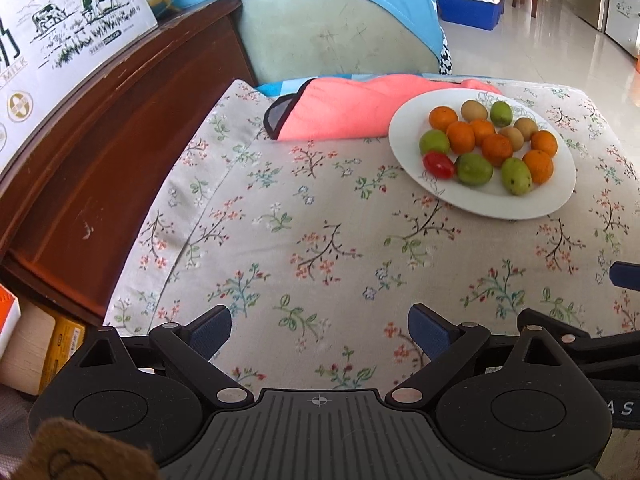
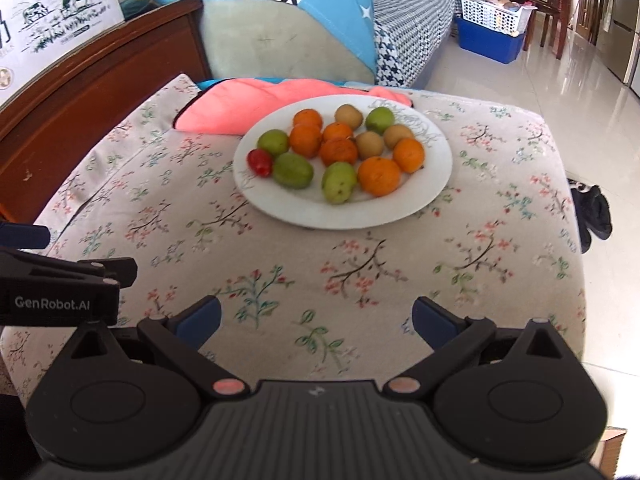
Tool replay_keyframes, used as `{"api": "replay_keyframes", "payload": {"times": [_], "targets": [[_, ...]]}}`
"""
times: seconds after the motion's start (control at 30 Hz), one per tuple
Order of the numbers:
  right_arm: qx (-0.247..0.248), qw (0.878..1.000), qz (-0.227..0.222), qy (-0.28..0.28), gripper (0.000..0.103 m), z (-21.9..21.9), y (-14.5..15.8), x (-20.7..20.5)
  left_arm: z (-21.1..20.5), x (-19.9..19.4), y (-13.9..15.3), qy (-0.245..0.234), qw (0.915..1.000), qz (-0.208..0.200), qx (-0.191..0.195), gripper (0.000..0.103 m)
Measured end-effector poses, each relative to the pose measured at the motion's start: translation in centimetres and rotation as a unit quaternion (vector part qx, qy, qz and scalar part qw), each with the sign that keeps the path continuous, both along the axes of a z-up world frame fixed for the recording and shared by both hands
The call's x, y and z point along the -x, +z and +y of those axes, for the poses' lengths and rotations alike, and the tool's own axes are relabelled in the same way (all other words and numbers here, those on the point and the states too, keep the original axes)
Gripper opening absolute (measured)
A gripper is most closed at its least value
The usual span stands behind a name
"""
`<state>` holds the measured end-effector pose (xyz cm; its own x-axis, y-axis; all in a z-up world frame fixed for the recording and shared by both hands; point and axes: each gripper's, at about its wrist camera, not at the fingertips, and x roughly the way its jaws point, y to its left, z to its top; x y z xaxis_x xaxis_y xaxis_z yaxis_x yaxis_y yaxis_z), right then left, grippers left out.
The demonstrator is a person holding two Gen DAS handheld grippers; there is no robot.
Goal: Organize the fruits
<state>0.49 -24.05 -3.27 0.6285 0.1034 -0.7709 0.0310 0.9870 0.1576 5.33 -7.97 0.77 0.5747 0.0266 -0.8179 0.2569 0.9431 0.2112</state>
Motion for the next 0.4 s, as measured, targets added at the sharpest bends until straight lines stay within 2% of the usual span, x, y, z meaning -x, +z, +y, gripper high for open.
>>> {"api": "replay_keyframes", "payload": {"times": [0.13, 0.27, 0.4], "targets": [[0.004, 0.999, -0.012, 0.034, 0.101, 1.6, -1.1, 0.9, 1.2, 0.4, 0.0, 0.003, 0.9998, 0.008, 0.019, 0.096], [0.016, 0.997, -0.030, 0.072, 0.102, 3.2, -2.4, 1.5, 1.9, 0.6, 0.0, 0.008, 0.9997, 0.004, 0.021, 0.096], [0.052, 0.992, -0.063, 0.095, 0.102, 4.5, -3.1, 1.8, 2.4, 0.3, 0.1, 0.014, 0.9994, 0.006, 0.030, 0.096]]}}
